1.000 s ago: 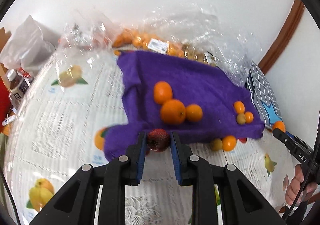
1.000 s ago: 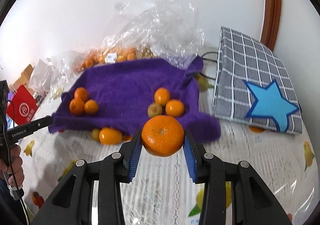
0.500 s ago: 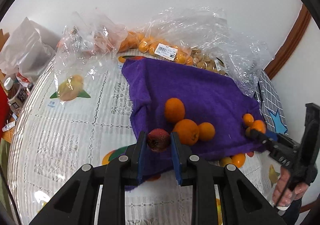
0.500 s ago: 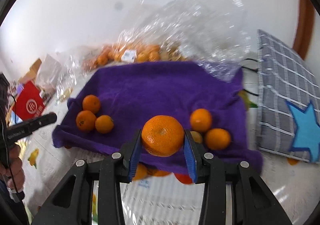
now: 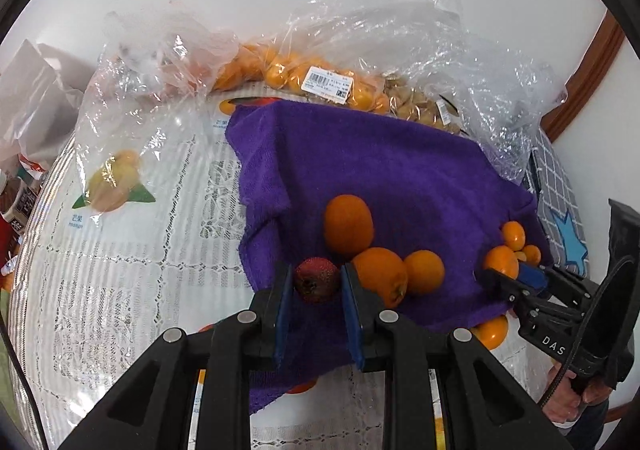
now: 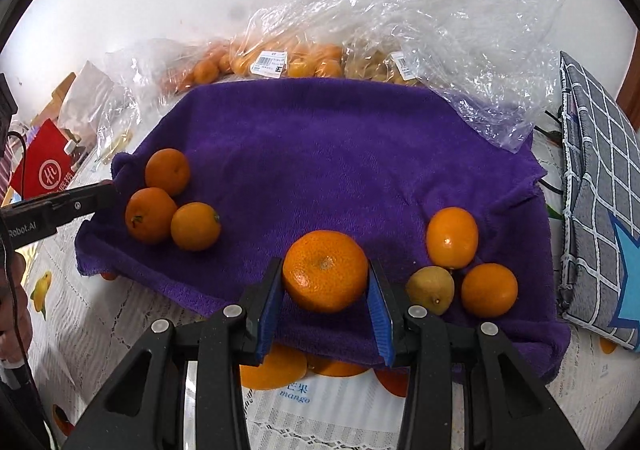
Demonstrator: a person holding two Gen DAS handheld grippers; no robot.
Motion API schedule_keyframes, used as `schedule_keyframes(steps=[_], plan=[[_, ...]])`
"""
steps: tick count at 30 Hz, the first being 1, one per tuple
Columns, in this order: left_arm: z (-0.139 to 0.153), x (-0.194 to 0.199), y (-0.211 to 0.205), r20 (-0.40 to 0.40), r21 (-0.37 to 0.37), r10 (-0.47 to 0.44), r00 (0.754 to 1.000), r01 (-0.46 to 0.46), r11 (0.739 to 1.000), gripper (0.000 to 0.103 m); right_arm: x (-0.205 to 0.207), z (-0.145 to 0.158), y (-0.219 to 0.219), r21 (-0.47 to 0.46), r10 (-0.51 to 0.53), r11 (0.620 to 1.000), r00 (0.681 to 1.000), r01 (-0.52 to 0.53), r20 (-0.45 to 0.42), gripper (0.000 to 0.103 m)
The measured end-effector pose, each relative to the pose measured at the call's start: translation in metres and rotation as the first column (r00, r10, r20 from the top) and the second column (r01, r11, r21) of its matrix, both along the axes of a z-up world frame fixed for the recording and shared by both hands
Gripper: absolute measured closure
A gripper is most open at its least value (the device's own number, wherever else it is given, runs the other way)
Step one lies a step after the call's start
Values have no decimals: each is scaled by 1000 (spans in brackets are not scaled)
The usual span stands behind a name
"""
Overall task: Organize fruits
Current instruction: 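Lower the tangerine and red fruit onto the towel and open both grippers, then grasp another oval orange fruit with the right gripper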
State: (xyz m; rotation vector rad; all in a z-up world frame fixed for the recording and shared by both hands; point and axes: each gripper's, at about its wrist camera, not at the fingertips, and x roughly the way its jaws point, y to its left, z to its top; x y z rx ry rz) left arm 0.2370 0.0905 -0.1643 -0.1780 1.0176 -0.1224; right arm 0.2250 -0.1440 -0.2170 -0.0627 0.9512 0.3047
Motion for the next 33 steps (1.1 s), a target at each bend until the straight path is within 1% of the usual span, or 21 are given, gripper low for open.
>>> schedule_keyframes(steps=[5, 13, 17, 19, 21, 23, 24, 26, 28, 33], plan=[[-6, 1, -6, -10, 28, -3, 1000, 3, 1000, 80, 4, -2, -1, 6, -3, 1000, 1000, 3, -12, 63], [-6, 2, -5, -4, 21, -3, 1000, 3, 1000, 80, 1, 1, 2, -22, -5, 1000, 1000, 5, -4, 62], [-5, 2, -4, -5, 7, 0, 1000, 0, 1000, 80, -8, 8, 1, -25, -10, 1000, 1000, 10, 7, 62], [-5, 1, -3, -7, 2, -1, 1000, 1, 1000, 80, -13, 13, 1, -29, -13, 999, 1000, 14, 16, 59], [-3, -2, -1, -13, -16, -2, 1000, 2, 1000, 77, -20, 18, 0, -33, -17, 999, 999, 18, 33, 57], [1, -6, 1, -10, -38, -9, 1000, 8, 999, 71, -28, 24, -1, -41, -27, 999, 998, 29, 55, 56], [3, -9, 1, -4, -45, -12, 1000, 11, 999, 69, -32, 26, -2, -42, -30, 999, 998, 33, 61, 56], [9, -17, 3, 13, -49, -12, 1000, 13, 999, 64, -41, 31, -6, -46, -46, 998, 996, 49, 79, 56], [15, -24, 3, 30, -48, -13, 999, 15, 999, 61, -49, 35, -10, -50, -64, 996, 994, 69, 92, 56], [27, -43, 11, 67, -34, 16, 998, -13, 999, 61, -67, 44, -20, -30, -116, 992, 985, 121, 126, 56]])
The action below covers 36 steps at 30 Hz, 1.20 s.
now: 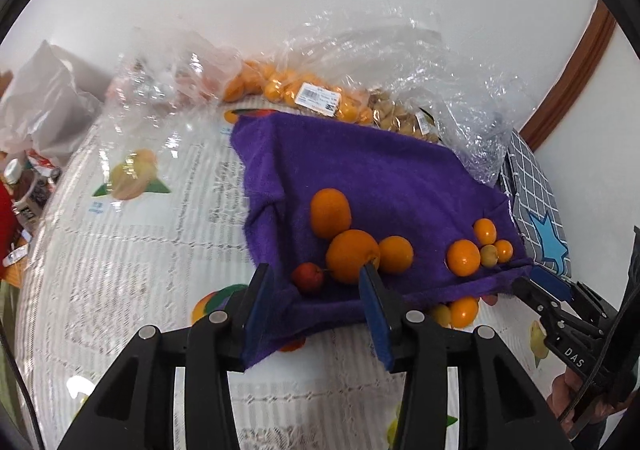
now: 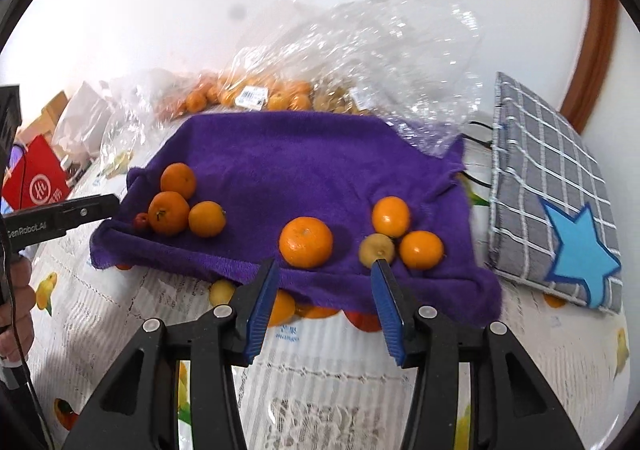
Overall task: Organize fruits
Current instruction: 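Grasp another oval orange fruit with the right gripper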
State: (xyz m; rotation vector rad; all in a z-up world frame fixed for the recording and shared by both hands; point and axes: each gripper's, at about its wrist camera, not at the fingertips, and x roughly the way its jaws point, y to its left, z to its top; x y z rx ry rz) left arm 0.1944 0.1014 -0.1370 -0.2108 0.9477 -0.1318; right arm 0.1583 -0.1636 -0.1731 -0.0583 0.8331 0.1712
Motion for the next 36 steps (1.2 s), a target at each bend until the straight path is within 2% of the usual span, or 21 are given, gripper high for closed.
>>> schedule_keyframes(steps=[5, 7, 8, 12, 17, 22, 28, 32, 33, 36], plan=[[6, -14, 8, 36, 48, 28, 999, -29, 998, 59, -15, 5, -3, -6, -31, 999, 999, 31, 35, 56], [7, -17, 13, 34, 36, 33, 999, -35, 999, 59, -15, 1, 0, -53, -52, 997, 998, 53, 31, 55], [6, -19, 16, 32, 29, 36, 999, -37, 999, 59, -16, -1, 1, -48, -49, 998, 999, 50, 22, 55], [4, -27, 26, 22, -1, 44, 999, -44, 999, 59, -18, -11, 9, 37, 15, 999, 1000, -14, -27, 55], [-3, -32, 36, 9, -7, 57, 998, -57, 998, 59, -14, -27, 28, 31, 95, 995, 993, -94, -63, 55], [-12, -31, 43, -18, -22, 66, 998, -67, 998, 59, -5, -45, 36, 18, 103, 995, 989, -102, -106, 55], [-18, -31, 37, -34, 14, 41, 999, -41, 999, 59, 6, -56, 36, 43, 124, 992, 982, -119, -139, 55], [-20, -31, 35, -45, 5, 40, 998, -39, 999, 59, 9, -59, 35, 66, 154, 987, 980, -147, -126, 55], [-20, -32, 34, -47, 7, 38, 998, -38, 999, 59, 9, -59, 34, 66, 157, 987, 980, -149, -124, 60], [-18, -34, 28, -46, 11, 28, 999, -28, 1000, 59, 6, -57, 28, 80, 154, 986, 982, -145, -110, 61]])
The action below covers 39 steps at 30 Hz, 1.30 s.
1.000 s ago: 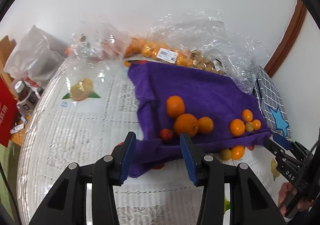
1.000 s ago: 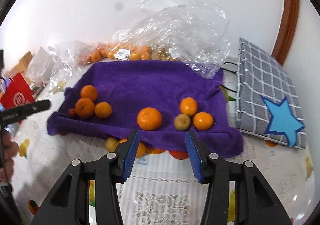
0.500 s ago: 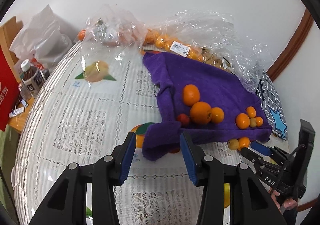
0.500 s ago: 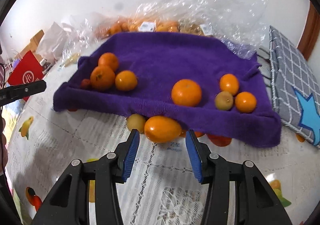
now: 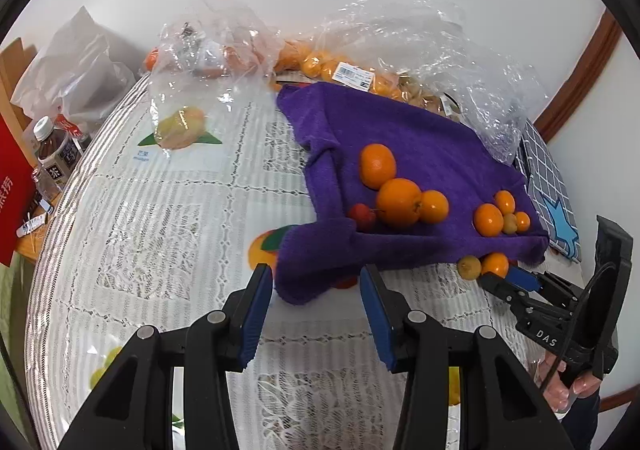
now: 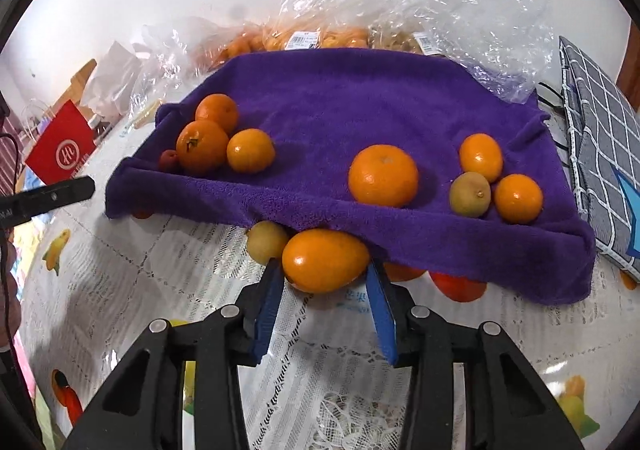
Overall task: Organize fruits
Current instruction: 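Grasp another oval orange fruit with the right gripper, then grasp a yellow-brown fruit with the left gripper while the right gripper lifts the oval fruit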
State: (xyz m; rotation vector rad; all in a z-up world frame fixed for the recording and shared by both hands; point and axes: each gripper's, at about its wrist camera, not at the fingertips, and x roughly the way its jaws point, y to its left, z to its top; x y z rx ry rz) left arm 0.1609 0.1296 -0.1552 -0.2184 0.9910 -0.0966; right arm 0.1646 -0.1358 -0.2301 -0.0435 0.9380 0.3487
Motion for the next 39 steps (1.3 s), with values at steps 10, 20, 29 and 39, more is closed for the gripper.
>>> schedule_keyframes(steps=[10, 20, 29, 39], plan=[[-4, 3, -33, -16, -6, -73, 997, 73, 997, 59, -38, 5, -43, 3, -22, 1000, 1000, 22, -17, 61], [-20, 14, -99, -37, -65, -188, 981, 185, 981, 59, -64, 9, -85, 9, -108, 994, 994, 108, -7, 61], [-29, 29, -143, -40, -61, -221, 975, 218, 974, 60, -74, 15, -112, -19, -168, 986, 985, 168, 32, 61], [-37, 31, -155, -63, -27, -200, 978, 199, 980, 80, -72, 15, -125, -11, -186, 982, 981, 187, 52, 61]])
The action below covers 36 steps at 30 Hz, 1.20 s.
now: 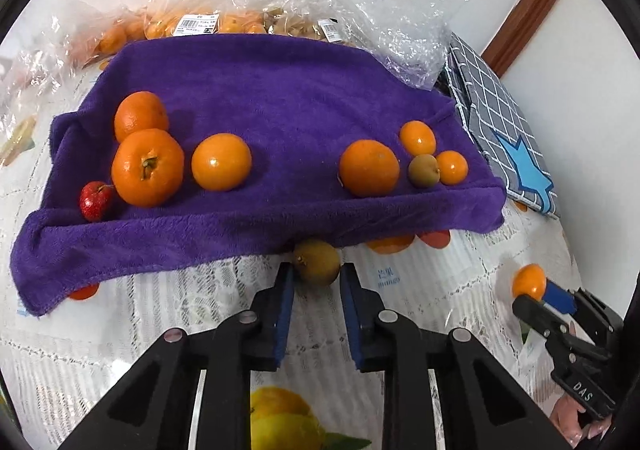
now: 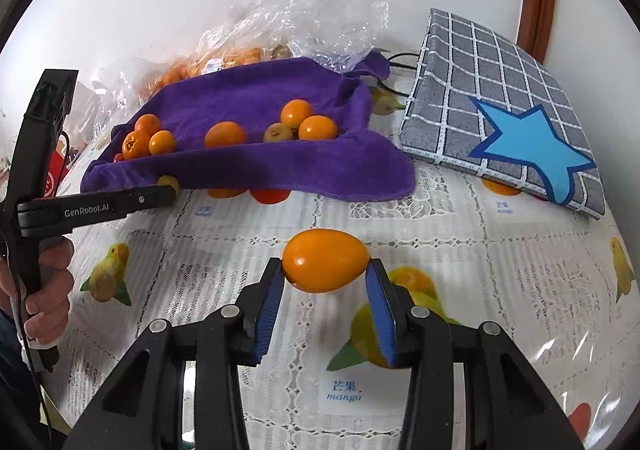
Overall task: Organize fruits
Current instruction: 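Grasp a yellow-brown fruit with the left gripper while the right gripper lifts the oval fruit, then carry both fruits over the towel, lower them and open both grippers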
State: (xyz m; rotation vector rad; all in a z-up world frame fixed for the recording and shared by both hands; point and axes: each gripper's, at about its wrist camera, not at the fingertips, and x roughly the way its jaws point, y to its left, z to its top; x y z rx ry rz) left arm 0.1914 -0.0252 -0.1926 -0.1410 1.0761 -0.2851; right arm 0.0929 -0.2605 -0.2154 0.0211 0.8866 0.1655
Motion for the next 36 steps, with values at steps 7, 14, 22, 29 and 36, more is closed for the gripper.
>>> schedule_keyframes(steps=[7, 14, 22, 29, 36], plan=[[17, -16, 18, 17, -8, 32, 999, -31, 999, 80, -1, 5, 4, 30, 10, 1000, 1000, -10, 17, 61], [44, -28, 50, 45, -46, 88, 995, -86, 995, 80, -2, 18, 13, 46, 20, 999, 999, -22, 46, 61], [79, -22, 85, 105, -59, 148, 983, -143, 988, 80, 15, 47, 21, 41, 17, 999, 994, -22, 104, 61], [87, 7, 88, 124, -41, 142, 982, -138, 990, 80, 54, 69, 23, 50, 9, 999, 990, -16, 142, 61], [83, 45, 82, 126, -12, 129, 984, -128, 992, 80, 100, 65, 26, 67, 14, 998, 993, -22, 120, 61]])
